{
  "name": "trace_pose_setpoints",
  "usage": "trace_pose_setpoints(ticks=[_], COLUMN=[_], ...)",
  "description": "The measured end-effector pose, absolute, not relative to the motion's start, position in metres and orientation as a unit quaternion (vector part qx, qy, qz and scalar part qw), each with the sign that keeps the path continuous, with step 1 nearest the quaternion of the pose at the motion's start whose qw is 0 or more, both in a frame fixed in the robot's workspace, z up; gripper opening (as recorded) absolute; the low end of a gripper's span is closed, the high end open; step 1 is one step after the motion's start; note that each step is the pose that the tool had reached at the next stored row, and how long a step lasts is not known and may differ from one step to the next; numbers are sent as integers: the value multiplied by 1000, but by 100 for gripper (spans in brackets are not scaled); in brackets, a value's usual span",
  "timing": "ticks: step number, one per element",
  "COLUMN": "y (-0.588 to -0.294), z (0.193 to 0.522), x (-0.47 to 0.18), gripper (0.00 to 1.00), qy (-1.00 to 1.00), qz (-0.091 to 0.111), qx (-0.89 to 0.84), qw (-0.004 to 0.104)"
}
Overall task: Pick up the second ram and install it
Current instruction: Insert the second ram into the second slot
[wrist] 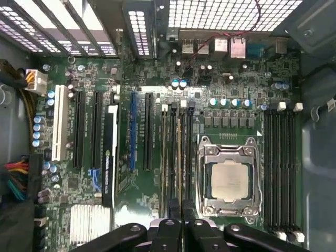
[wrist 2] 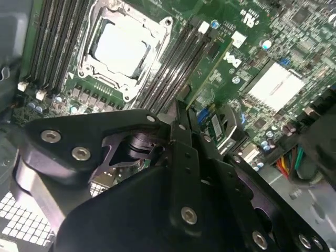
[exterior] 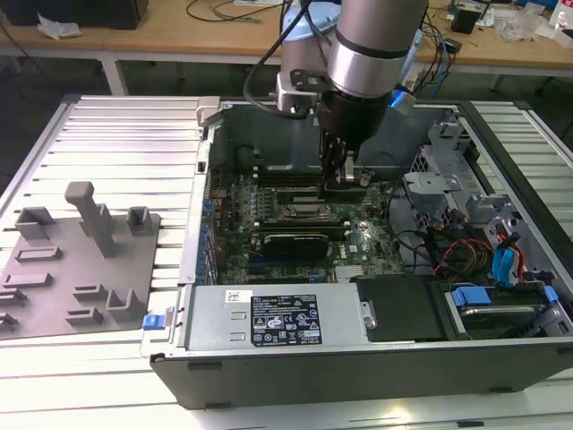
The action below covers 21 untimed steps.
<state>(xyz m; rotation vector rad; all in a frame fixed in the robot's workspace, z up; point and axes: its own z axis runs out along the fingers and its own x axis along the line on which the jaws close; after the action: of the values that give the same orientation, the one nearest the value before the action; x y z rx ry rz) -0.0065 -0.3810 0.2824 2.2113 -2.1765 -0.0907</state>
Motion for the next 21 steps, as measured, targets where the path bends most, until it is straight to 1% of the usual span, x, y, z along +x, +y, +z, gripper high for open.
trace_pose_setpoints(ticks=[2, 5, 21], y=[-381, -381, -375], z=[263, 256, 237], x=[-13, -13, -20], gripper=[13, 13, 13], qy=[-703, -703, -703], qz=[-28, -28, -28], qx=[710, 710, 710], qw=[20, 20, 20])
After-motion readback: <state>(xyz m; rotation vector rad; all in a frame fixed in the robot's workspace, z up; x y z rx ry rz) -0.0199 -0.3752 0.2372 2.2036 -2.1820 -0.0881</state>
